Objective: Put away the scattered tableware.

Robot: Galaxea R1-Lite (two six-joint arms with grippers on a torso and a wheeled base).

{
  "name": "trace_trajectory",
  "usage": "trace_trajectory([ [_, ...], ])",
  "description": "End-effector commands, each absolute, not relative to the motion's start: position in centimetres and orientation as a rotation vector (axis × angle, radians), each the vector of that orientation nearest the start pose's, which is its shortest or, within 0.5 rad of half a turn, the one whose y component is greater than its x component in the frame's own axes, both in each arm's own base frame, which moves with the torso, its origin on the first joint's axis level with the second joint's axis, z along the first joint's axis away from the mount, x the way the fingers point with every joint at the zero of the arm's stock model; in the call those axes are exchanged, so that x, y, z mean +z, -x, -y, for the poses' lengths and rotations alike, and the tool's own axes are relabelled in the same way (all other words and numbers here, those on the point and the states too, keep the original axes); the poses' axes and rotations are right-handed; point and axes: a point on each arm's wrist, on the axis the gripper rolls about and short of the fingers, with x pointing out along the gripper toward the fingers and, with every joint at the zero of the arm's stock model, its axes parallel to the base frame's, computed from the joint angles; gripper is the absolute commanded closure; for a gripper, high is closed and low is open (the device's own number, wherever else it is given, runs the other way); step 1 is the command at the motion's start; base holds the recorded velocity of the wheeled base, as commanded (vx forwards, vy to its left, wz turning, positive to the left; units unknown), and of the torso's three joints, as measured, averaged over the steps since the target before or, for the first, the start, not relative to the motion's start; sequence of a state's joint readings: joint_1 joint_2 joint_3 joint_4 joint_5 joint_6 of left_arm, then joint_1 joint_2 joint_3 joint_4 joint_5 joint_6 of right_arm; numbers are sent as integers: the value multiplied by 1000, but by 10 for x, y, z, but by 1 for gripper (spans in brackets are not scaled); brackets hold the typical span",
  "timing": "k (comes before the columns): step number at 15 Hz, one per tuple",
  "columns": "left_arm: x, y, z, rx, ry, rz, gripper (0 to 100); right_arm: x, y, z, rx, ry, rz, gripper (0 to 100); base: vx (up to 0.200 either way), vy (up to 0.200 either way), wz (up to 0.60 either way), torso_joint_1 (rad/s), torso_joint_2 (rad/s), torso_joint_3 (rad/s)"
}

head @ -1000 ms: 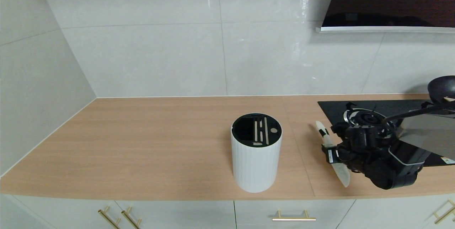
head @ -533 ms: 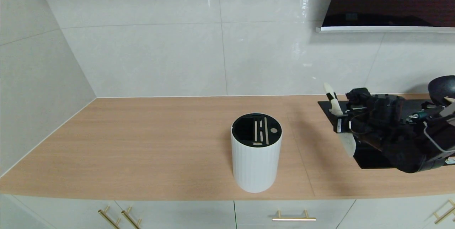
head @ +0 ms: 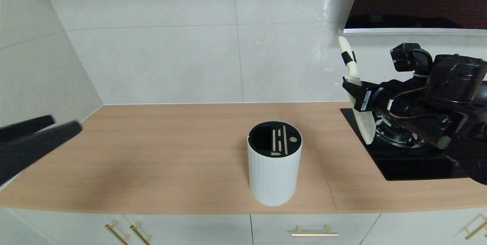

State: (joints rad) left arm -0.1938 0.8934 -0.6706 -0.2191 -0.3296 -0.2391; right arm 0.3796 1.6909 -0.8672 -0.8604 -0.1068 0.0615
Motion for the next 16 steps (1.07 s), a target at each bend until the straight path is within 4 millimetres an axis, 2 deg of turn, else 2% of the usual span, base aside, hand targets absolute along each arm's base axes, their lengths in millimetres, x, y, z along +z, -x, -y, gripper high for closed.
trace_trajectory([
  [1, 259, -172, 72, -665, 351, -203, 0, 250, -248, -125, 369, -89, 72, 100, 0, 0, 0, 0, 0, 0],
  [3, 248, -186, 89, -704, 353, -231, 0, 251, -227, -137, 448, -79, 32, 100, 0, 0, 0, 0, 0, 0],
  [4, 238, -191, 108, -759, 373, -258, 0, 247, -209, -150, 530, -69, -3, 100, 0, 0, 0, 0, 0, 0],
  [6, 234, -191, 126, -829, 489, -261, 0, 235, -193, -170, 625, -48, -51, 100, 0, 0, 0, 0, 0, 0],
  [9, 234, -200, 134, -851, 654, -260, 0, 217, -183, -196, 714, -16, -116, 100, 0, 0, 0, 0, 0, 0],
  [12, 218, -211, 144, -847, 662, -291, 0, 215, -172, -207, 767, -35, -132, 100, 0, 0, 0, 0, 0, 0],
  [16, 204, -211, 162, -899, 664, -277, 0, 211, -161, -224, 811, -24, -143, 100, 0, 0, 0, 0, 0, 0],
])
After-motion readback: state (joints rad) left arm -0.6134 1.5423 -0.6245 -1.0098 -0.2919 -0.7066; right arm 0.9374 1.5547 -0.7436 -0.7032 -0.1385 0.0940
